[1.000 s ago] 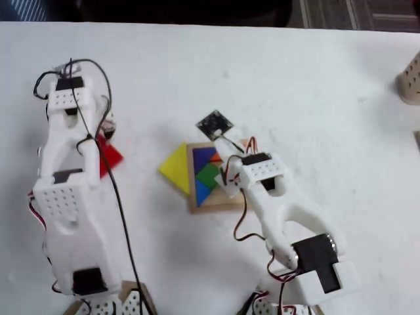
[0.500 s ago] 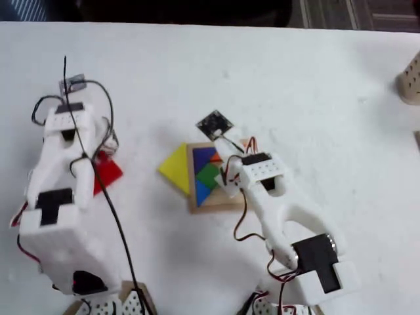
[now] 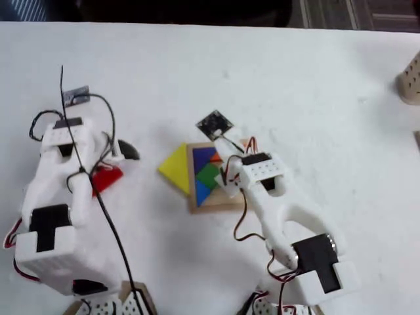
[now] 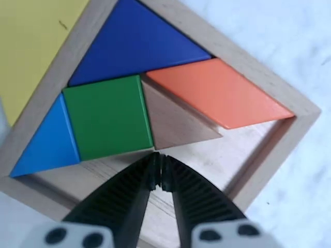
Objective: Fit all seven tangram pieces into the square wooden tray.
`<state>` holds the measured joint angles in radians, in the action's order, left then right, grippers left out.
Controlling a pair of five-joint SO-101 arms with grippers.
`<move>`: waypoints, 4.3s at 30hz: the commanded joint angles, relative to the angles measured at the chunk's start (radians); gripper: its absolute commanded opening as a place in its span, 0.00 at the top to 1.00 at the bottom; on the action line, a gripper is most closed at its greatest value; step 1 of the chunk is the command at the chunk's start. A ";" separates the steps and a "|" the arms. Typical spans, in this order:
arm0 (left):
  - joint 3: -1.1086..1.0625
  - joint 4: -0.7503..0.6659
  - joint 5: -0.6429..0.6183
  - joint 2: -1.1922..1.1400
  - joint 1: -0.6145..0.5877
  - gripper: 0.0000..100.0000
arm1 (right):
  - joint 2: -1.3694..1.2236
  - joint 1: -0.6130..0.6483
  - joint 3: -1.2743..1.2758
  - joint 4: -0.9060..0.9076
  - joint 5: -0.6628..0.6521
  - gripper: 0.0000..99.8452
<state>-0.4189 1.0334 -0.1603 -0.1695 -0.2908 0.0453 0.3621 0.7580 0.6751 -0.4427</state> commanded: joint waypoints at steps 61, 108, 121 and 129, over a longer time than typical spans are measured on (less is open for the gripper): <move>0.120 0.083 0.348 -0.193 -0.053 0.63 | -0.001 0.015 -0.026 -0.007 -0.011 0.98; -0.356 0.184 0.235 0.539 -0.134 0.92 | -0.001 0.015 -0.026 -0.007 -0.011 0.98; -0.609 -0.028 -0.078 0.538 -0.168 0.56 | -0.001 0.018 -0.026 -0.007 -0.012 0.98; -0.598 -0.052 0.015 0.536 -0.294 0.74 | -0.001 0.018 -0.026 -0.007 -0.012 0.98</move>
<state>-1.0418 1.0058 -0.1818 0.3368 -0.5378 0.0453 0.3652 0.7580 0.6751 -0.4427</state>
